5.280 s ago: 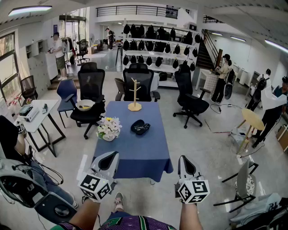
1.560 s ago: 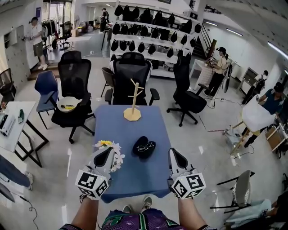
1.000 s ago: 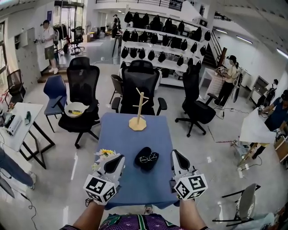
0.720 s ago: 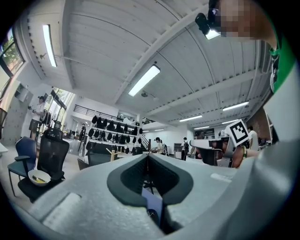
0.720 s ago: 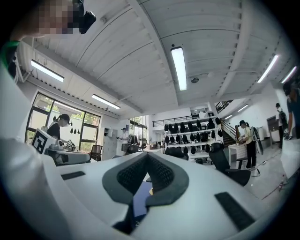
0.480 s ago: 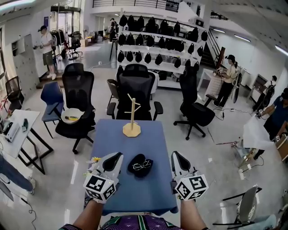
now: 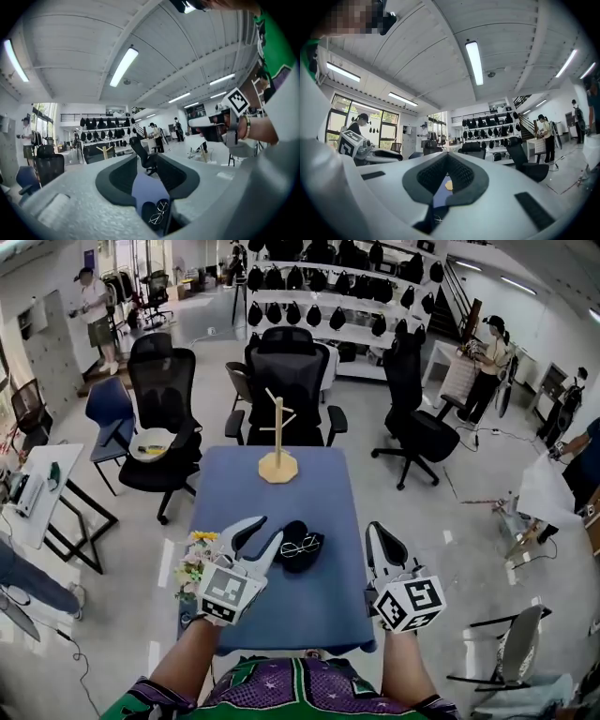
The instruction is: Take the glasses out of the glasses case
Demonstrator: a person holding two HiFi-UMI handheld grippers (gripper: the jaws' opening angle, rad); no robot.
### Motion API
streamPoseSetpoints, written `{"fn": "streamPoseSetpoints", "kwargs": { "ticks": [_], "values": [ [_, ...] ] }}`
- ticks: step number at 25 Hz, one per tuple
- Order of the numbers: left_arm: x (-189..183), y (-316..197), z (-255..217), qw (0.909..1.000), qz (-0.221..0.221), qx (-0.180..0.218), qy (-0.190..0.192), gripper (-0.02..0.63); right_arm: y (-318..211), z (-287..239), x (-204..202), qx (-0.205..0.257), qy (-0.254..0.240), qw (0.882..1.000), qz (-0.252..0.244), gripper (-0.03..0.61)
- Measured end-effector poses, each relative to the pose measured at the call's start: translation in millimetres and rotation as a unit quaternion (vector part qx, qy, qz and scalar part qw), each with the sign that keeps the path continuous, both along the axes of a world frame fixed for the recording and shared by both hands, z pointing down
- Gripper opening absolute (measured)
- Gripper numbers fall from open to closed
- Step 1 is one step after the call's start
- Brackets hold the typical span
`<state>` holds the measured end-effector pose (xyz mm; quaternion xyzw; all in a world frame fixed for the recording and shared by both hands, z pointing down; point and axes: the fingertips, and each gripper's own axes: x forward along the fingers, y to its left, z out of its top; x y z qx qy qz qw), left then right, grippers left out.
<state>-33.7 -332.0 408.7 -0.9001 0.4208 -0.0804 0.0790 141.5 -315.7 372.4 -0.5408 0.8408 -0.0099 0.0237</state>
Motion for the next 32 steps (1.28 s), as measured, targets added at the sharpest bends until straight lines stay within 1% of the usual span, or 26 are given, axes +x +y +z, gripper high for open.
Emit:
{"fn": "streamPoseSetpoints", "kwargs": {
  "ticks": [2, 7, 11, 16, 22, 25, 27, 32],
  "values": [
    [11, -7, 14, 0.9997, 0.000, -0.005, -0.025, 0.133, -3, 9, 9, -0.009, 0.001, 1.000, 0.004, 0.002],
    [38, -21, 45, 0.9971, 0.005, -0.019, -0.074, 0.129, -11, 21, 30, -0.024, -0.002, 1.000, 0.010, 0.002],
    [53, -31, 78, 0.9921, 0.008, -0.031, -0.121, 0.124, -18, 35, 44, -0.043, -0.003, 0.999, 0.008, 0.000],
    [69, -43, 120, 0.9863, 0.009, -0.043, -0.159, 0.110, -29, 54, 51, -0.065, -0.001, 0.998, -0.005, 0.000],
    [83, -52, 164, 0.9755, 0.018, -0.050, -0.213, 0.107, -40, 74, 47, -0.086, 0.004, 0.996, -0.038, 0.002],
    [85, -58, 182, 0.9713, 0.016, -0.060, -0.230, 0.107, -45, 79, 44, -0.089, 0.011, 0.994, -0.059, 0.002],
    [86, -60, 197, 0.9674, 0.019, -0.073, -0.242, 0.107, -48, 82, 44, -0.092, 0.014, 0.993, -0.068, 0.002],
    [81, -62, 241, 0.9517, 0.036, -0.113, -0.283, 0.107, -57, 90, 48, -0.097, 0.022, 0.991, -0.086, 0.002]
  ]
}}
